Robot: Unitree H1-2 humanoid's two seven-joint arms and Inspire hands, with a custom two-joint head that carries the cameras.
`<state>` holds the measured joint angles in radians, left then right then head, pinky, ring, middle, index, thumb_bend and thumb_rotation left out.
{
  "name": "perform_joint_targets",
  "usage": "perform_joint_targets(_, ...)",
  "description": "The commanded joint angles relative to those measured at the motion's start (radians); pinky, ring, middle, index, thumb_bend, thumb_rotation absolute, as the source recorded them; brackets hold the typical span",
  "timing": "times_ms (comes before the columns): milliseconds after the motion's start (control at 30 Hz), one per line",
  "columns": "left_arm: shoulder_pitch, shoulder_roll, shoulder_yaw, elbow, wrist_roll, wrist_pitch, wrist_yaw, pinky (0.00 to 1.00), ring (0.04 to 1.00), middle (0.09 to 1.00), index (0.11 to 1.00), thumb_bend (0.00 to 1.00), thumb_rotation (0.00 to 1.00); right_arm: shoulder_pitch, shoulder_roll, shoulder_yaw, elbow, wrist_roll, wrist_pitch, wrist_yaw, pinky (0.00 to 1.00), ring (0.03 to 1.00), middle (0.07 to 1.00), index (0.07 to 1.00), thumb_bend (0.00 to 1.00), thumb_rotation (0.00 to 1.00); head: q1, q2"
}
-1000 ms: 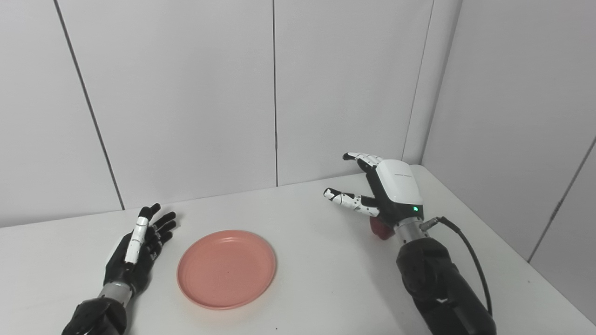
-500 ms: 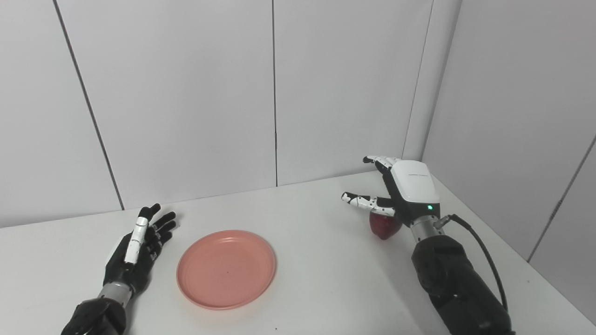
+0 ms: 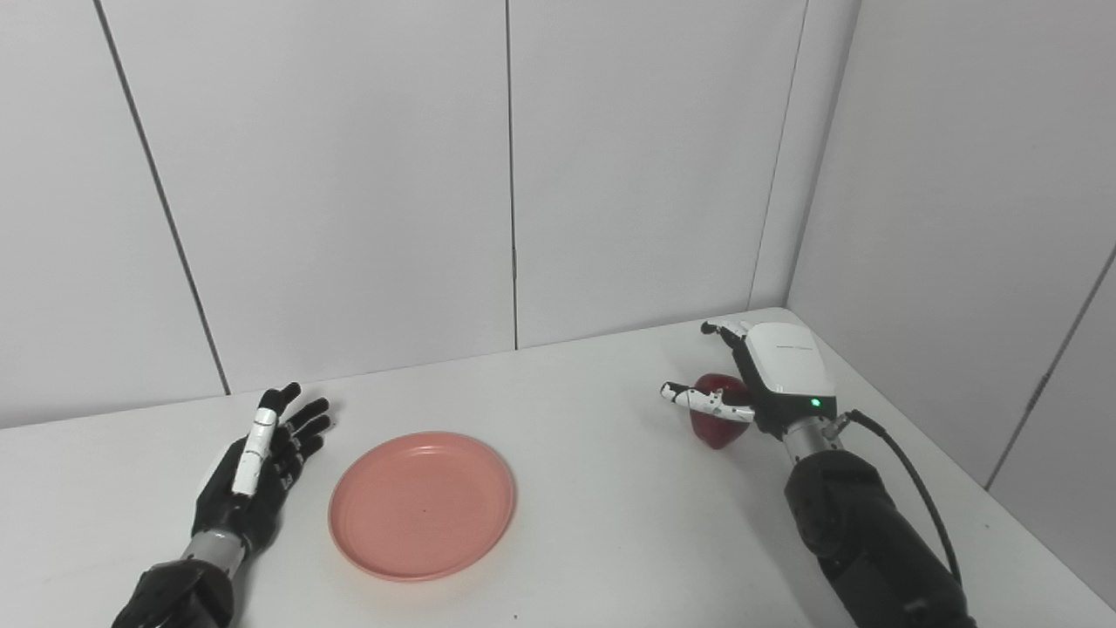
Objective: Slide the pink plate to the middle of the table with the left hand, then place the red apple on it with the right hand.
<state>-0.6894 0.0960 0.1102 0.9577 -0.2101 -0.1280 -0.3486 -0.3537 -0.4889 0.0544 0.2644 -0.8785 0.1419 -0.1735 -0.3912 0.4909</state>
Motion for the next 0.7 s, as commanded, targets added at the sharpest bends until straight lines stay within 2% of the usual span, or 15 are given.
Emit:
perform_joint_targets(0,0.004,0.007,-0.009,0.026,0.006,0.032,-0.002,0.96,0.896,0.865,0.947,0.75,0.82,-0.053,-0.025,-0.007,0.000,0.010,0.017,-0.025,0.70,0.768,0.782,0.752,0.89,0.92,0.001,0.002)
perform_joint_targets(233,0.014,0.005,-0.013,-0.004,0.009,0.051,0.008,0.95,0.894,0.860,0.943,0.74,0.82,-0.069,-0.028,0.010,0.083,0.025,0.002,-0.033,0.67,0.755,0.772,0.763,0.90,0.94,0.010,0.001)
perform_joint_targets(667,0.023,-0.001,-0.016,-0.017,0.006,0.061,0.019,0.95,0.892,0.853,0.940,0.75,0.81,-0.049,-0.007,0.041,0.108,0.061,0.003,-0.041,0.63,0.736,0.771,0.765,0.90,0.92,0.017,0.006)
